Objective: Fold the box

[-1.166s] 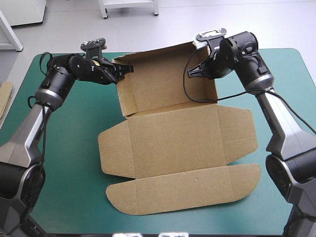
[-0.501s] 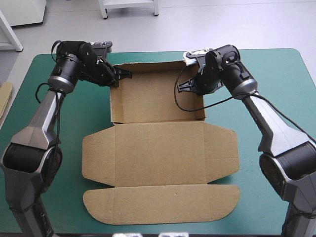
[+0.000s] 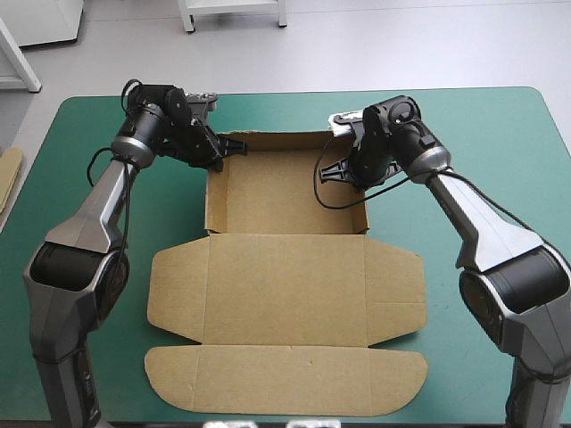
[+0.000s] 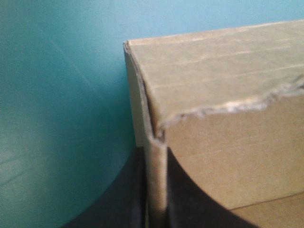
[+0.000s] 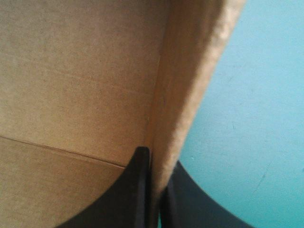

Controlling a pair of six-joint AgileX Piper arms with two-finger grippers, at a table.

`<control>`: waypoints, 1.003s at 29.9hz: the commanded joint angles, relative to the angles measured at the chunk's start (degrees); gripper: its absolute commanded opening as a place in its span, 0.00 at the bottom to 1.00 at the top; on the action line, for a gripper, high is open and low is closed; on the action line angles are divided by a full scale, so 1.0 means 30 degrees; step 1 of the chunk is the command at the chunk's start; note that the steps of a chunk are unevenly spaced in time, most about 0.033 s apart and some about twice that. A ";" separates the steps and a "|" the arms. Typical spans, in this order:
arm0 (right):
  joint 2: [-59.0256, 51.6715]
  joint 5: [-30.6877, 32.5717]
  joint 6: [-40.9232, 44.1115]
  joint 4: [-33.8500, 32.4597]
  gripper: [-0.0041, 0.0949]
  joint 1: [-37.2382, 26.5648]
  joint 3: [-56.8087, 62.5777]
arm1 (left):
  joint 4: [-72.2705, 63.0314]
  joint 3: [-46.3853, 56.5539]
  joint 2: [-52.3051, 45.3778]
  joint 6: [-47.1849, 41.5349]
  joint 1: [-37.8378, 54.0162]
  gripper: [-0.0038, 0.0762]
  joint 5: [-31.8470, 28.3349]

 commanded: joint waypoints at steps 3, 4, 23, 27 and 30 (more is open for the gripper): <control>-0.0142 0.0029 -0.0946 0.1190 0.04 0.0283 -0.0370 | -0.1792 -0.0680 -0.0535 0.0460 -0.0364 0.04 0.0800; -0.0008 0.0029 -0.0987 0.1083 0.04 0.0283 -0.0370 | -0.1747 -0.0680 -0.0413 0.0460 -0.0364 0.04 0.0800; 0.0263 -0.2207 -0.0816 0.0211 0.46 0.0283 -0.0405 | -0.1775 -0.1299 0.0004 0.0872 -0.0364 0.28 0.0135; 0.0263 -0.2207 -0.0286 0.0211 0.63 0.0283 -0.0405 | -0.1829 -0.1482 0.0004 0.0588 -0.0364 0.47 0.0090; 0.0229 -0.2251 -0.0286 0.0211 0.64 0.0283 -0.0405 | -0.1829 -0.1482 0.0004 0.0588 -0.0364 0.57 0.0171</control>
